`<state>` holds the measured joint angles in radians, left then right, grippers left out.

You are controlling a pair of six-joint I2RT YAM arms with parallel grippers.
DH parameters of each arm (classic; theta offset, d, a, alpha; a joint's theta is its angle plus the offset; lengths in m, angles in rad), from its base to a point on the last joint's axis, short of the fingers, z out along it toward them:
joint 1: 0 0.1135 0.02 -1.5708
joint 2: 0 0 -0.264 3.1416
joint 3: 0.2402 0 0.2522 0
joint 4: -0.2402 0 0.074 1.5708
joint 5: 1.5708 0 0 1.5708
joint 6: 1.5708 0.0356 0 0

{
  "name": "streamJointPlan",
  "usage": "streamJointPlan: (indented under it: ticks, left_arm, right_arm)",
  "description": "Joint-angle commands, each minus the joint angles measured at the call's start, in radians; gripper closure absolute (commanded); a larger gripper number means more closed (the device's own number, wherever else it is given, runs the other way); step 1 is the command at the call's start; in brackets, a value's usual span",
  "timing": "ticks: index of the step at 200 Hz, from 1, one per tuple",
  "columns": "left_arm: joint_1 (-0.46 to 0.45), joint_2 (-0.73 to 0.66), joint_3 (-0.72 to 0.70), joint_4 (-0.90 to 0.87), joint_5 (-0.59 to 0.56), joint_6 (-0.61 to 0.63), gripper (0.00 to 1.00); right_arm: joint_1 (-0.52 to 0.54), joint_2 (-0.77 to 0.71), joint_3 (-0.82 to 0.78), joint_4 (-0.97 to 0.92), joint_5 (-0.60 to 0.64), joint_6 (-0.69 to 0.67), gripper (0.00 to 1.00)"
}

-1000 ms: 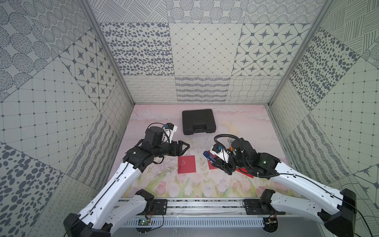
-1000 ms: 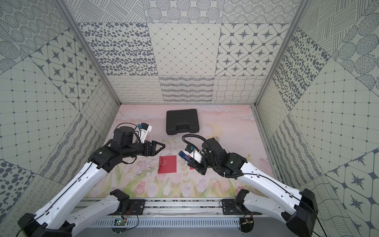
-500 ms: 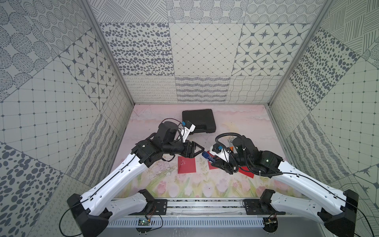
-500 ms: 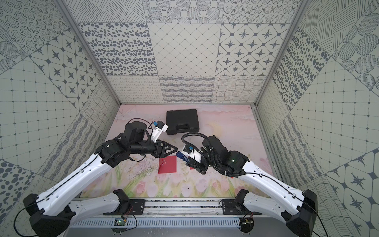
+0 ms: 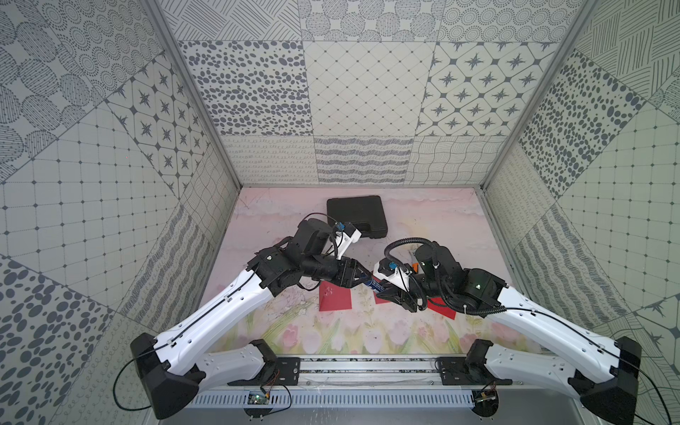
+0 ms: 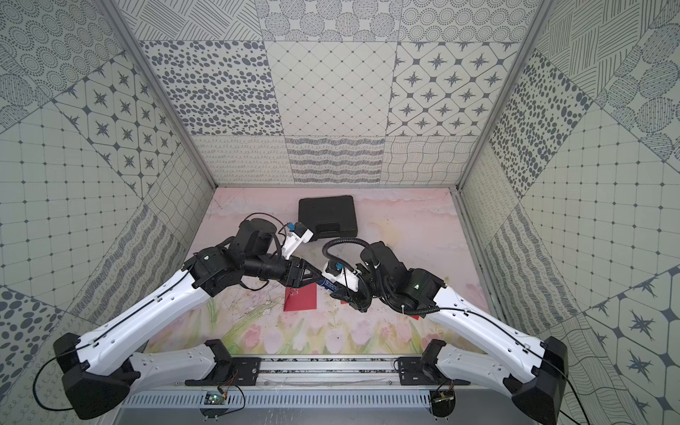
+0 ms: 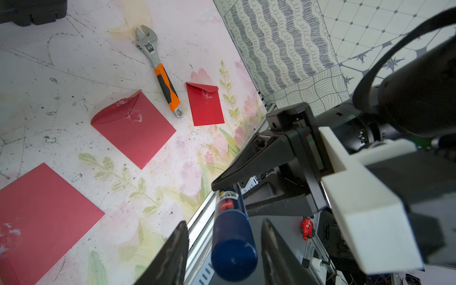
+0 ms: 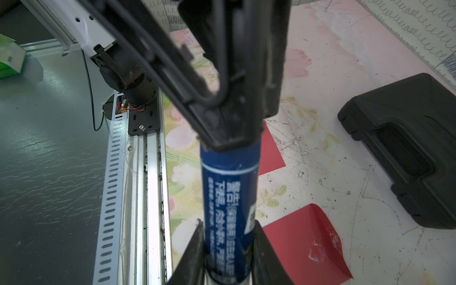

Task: Seal the envelope with a glue stick
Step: Open the lid of the glue stick.

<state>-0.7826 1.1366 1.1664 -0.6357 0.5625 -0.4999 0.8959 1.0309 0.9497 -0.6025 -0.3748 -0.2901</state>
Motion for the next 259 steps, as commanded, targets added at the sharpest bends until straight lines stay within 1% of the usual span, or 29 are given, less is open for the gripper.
streamJointPlan:
  ticks: [1,36,50,57,77,90,107,118,145,184,226,259]
  left_arm:
    - [-0.003,0.012,-0.004,0.001,0.067,-0.003,0.57]
    - [-0.004,0.014,-0.002,0.0,0.082,-0.002,0.66]
    - [-0.004,0.011,-0.005,-0.001,0.088,0.0,0.67]
    - [-0.004,0.01,-0.005,-0.001,0.091,0.001,0.71]
    - [-0.005,0.004,-0.005,-0.005,0.086,0.002,0.78]
    - [-0.004,0.0,-0.005,-0.005,0.084,0.003,0.79]
    - [-0.004,-0.007,-0.004,-0.006,0.082,0.004,0.83]
    - [-0.004,-0.013,-0.005,-0.005,0.079,0.007,0.87]
    - [-0.004,-0.026,0.001,-0.018,0.065,0.02,0.92]
    - [-0.004,-0.042,0.007,-0.032,0.055,0.031,0.96]
    - [-0.003,-0.054,0.006,-0.033,0.055,0.031,0.96]
    - [-0.003,-0.053,0.003,-0.036,0.056,0.032,0.97]
  right_arm:
    - [0.007,-0.004,0.028,0.027,-0.014,-0.024,0.98]
    - [0.009,-0.008,0.027,0.028,0.001,-0.027,1.0]
    - [0.009,-0.01,0.027,0.026,0.007,-0.03,1.0]
    - [0.009,-0.01,0.026,0.025,0.009,-0.032,1.0]
    - [0.01,-0.01,0.026,0.019,0.014,-0.034,1.0]
    - [0.012,-0.01,0.023,0.017,0.016,-0.034,1.0]
    - [0.013,-0.01,0.019,0.013,0.022,-0.035,1.0]
    - [0.014,-0.009,0.012,0.012,0.026,-0.035,1.0]
    - [0.014,-0.01,-0.015,0.008,0.04,-0.031,1.0]
    - [0.017,-0.028,-0.074,0.006,0.061,-0.015,1.0]
    - [0.017,-0.046,-0.131,0.006,0.085,-0.003,1.0]
    - [0.017,-0.045,-0.145,-0.007,0.092,0.002,1.0]
